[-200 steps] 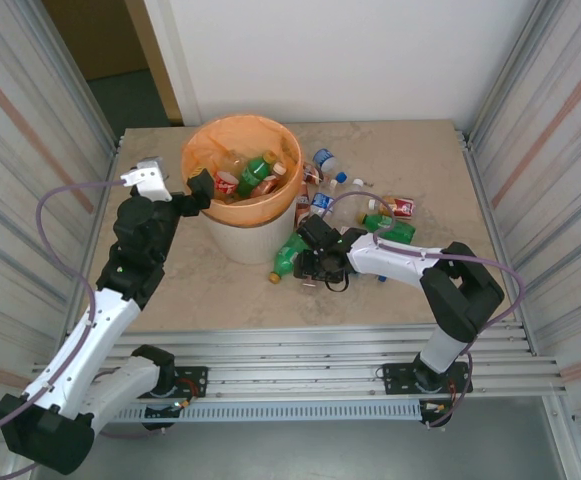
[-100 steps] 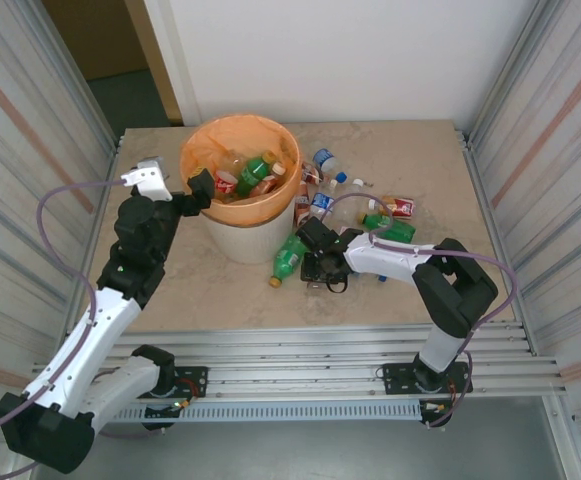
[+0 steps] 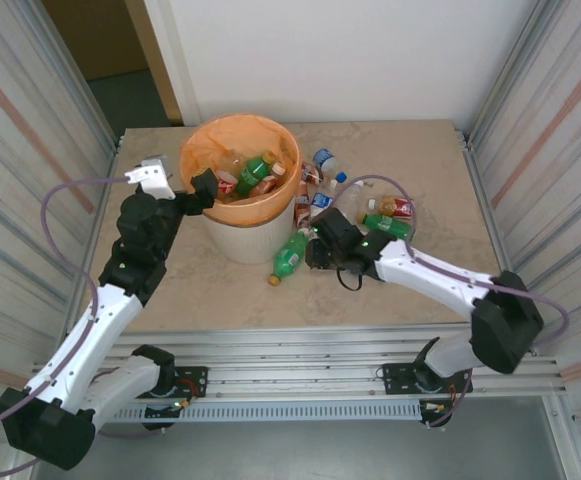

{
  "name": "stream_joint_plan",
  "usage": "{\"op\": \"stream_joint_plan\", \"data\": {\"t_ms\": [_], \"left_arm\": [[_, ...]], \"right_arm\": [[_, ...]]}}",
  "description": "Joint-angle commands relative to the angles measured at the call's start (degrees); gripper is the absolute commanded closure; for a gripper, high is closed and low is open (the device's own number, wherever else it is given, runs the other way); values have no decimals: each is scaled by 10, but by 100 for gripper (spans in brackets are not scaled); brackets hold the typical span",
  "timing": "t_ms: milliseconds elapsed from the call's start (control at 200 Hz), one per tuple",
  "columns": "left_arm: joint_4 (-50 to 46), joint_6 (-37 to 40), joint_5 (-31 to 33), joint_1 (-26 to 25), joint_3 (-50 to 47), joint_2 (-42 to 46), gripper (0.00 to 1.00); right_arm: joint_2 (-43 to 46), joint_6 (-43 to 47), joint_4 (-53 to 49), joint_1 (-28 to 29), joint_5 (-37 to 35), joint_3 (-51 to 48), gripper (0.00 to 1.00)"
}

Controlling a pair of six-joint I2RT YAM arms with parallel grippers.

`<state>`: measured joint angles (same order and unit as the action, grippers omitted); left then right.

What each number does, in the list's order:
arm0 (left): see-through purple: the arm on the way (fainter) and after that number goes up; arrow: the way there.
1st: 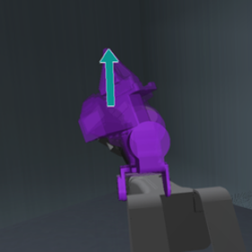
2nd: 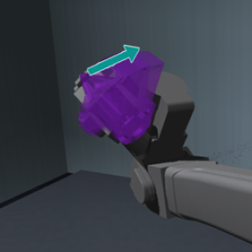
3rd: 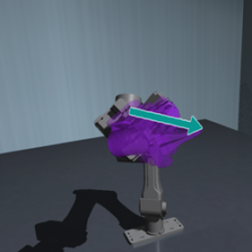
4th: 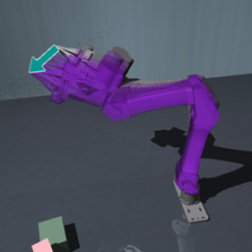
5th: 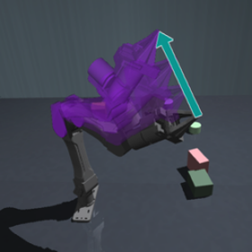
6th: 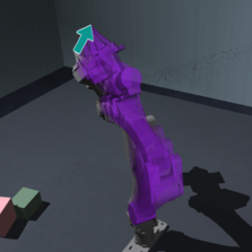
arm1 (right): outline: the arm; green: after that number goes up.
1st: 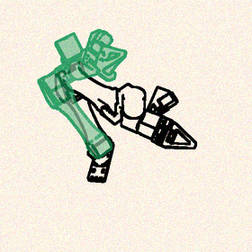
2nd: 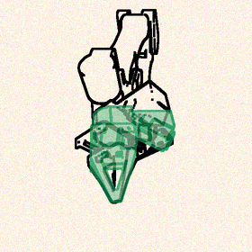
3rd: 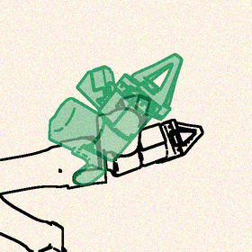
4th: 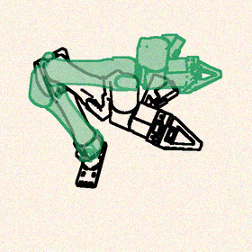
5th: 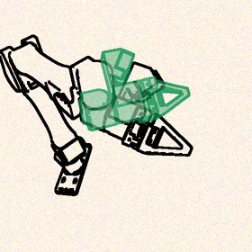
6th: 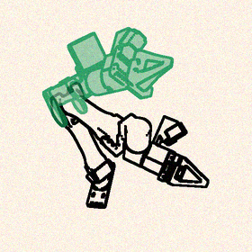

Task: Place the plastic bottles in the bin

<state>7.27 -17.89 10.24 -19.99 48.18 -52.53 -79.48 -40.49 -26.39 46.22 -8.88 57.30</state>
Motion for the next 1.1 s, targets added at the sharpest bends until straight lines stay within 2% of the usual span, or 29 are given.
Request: {"op": "stream_joint_plan", "data": {"t_ms": [0,170,366,451,651,776,907,1097], "left_arm": [[7,-14,-52,4,34,-4,1],[-20,-17,-167,-1,85,-32,1],[-40,11,-249,-44,140,-72,2],[-39,14,-307,-55,162,-93,2],[-5,-16,-482,-57,204,-156,2],[39,-38,-560,-68,218,-186,2],[55,-31,-624,-88,239,-208,2],[58,-17,-675,-110,256,-231,2]], "right_arm": [[63,58,35,0,-27,-25,85],[155,120,106,-6,-3,-56,91],[225,196,173,-9,44,-65,95],[252,227,201,-12,76,-68,96],[266,276,254,-33,180,-67,98],[261,285,277,-50,252,-61,98],[252,288,291,-66,319,-51,98],[239,292,305,-82,381,-37,98]]}}
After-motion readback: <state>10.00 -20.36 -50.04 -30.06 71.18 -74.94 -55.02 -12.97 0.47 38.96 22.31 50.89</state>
